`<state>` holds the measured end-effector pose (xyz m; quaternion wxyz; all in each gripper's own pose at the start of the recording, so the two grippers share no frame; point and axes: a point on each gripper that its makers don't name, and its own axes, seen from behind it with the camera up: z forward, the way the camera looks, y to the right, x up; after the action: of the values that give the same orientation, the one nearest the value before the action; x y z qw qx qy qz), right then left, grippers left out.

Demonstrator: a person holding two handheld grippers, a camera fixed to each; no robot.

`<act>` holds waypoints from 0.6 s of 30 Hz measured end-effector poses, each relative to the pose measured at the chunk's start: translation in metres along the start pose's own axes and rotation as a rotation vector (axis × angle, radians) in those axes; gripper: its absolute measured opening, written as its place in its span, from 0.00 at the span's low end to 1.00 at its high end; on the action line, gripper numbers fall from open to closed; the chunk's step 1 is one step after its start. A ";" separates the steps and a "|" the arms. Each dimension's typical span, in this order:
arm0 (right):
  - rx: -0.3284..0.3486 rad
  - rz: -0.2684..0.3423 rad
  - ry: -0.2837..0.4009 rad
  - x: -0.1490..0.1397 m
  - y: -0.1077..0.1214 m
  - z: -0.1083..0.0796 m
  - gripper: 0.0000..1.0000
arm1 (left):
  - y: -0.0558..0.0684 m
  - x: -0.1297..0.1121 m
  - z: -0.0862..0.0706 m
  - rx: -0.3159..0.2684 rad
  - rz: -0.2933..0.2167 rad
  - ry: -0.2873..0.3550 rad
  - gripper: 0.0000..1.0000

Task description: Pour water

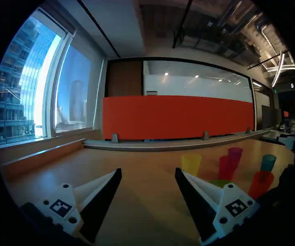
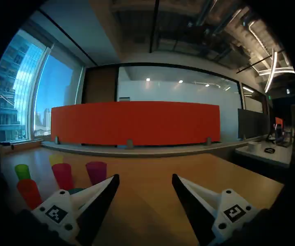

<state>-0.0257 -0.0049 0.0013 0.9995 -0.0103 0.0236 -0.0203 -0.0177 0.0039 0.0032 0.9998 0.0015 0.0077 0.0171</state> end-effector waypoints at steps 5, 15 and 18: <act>0.000 0.001 0.000 0.001 0.000 0.000 0.99 | -0.001 0.000 0.000 0.000 0.000 0.000 0.97; 0.000 0.000 0.000 0.001 0.000 0.000 0.99 | 0.000 0.000 0.001 0.000 0.000 0.000 0.97; 0.000 0.000 0.000 0.001 0.000 0.000 0.99 | 0.000 0.000 0.001 0.000 0.000 0.000 0.97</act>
<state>-0.0245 -0.0044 0.0010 0.9995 -0.0105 0.0235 -0.0204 -0.0176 0.0037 0.0038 0.9998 0.0014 0.0077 0.0171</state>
